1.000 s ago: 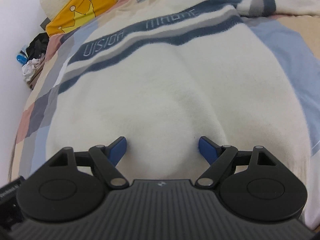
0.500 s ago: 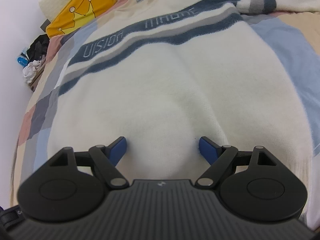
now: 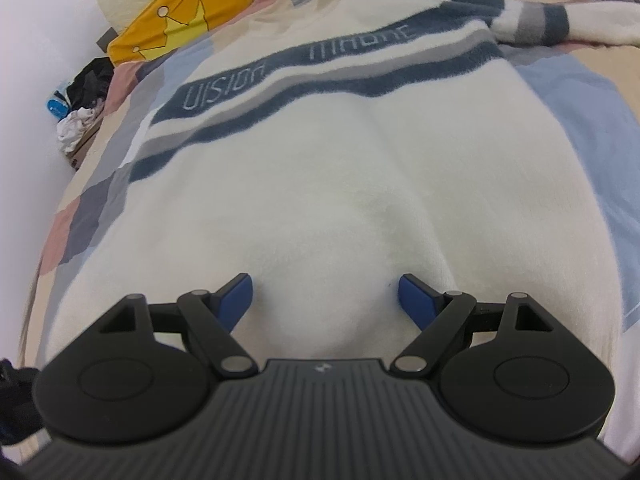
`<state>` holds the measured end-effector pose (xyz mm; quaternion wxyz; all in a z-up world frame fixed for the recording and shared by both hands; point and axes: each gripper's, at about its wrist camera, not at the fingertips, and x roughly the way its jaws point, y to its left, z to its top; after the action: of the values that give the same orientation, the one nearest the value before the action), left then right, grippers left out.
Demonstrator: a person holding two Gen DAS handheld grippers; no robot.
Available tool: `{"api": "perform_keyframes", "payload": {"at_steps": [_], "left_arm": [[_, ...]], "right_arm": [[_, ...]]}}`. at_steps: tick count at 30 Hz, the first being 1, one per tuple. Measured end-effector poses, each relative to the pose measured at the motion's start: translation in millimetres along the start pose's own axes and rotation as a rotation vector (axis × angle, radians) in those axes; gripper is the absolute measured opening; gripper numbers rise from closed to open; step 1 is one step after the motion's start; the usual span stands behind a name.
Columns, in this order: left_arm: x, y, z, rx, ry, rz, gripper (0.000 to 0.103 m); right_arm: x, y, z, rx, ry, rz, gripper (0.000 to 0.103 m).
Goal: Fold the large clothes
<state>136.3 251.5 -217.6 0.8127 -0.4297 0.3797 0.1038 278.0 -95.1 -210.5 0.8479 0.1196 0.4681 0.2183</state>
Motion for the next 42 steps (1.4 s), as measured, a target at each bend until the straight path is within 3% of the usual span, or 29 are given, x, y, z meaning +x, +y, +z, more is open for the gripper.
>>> {"api": "perform_keyframes", "payload": {"at_steps": [3,9,17,20,22,24,28,33,38,42], "left_arm": [[7.2,8.7,2.8,-0.03,0.036,0.016,0.008],[36.2,23.0,4.4,-0.026,0.079,0.118,0.008],[36.6,23.5,3.1,-0.027,0.07,0.099,0.009],[29.6,20.3,5.3,-0.009,0.071,0.099,0.026],[22.9,16.3,9.0,0.004,0.057,0.095,0.05],[15.3,11.9,14.7,0.019,0.052,0.07,0.052],[4.8,0.3,32.4,0.051,0.025,0.065,0.06],[4.7,-7.4,64.9,0.072,-0.027,0.081,0.06],[20.3,-11.5,103.2,0.081,-0.072,0.114,0.06],[43.3,-11.4,142.9,0.014,-0.108,0.118,0.061]], "right_arm": [[3.9,7.8,-3.2,-0.082,0.02,-0.04,0.08],[13.0,14.7,-10.5,-0.157,0.039,-0.076,0.08],[9.8,11.7,-10.4,-0.139,0.024,-0.066,0.081],[4.7,9.4,-7.3,-0.093,0.012,-0.041,0.081],[0.4,9.8,-3.4,-0.068,0.004,-0.025,0.081],[-4.8,12.1,3.5,-0.053,0.002,0.011,0.081],[-10.3,26.2,28.2,-0.111,-0.037,0.032,0.081],[0.0,44.1,61.4,-0.175,-0.094,0.041,0.081],[12.4,48.9,61.2,-0.26,-0.152,0.062,0.081],[16.7,51.4,62.3,-0.314,-0.194,0.05,0.081]]}}
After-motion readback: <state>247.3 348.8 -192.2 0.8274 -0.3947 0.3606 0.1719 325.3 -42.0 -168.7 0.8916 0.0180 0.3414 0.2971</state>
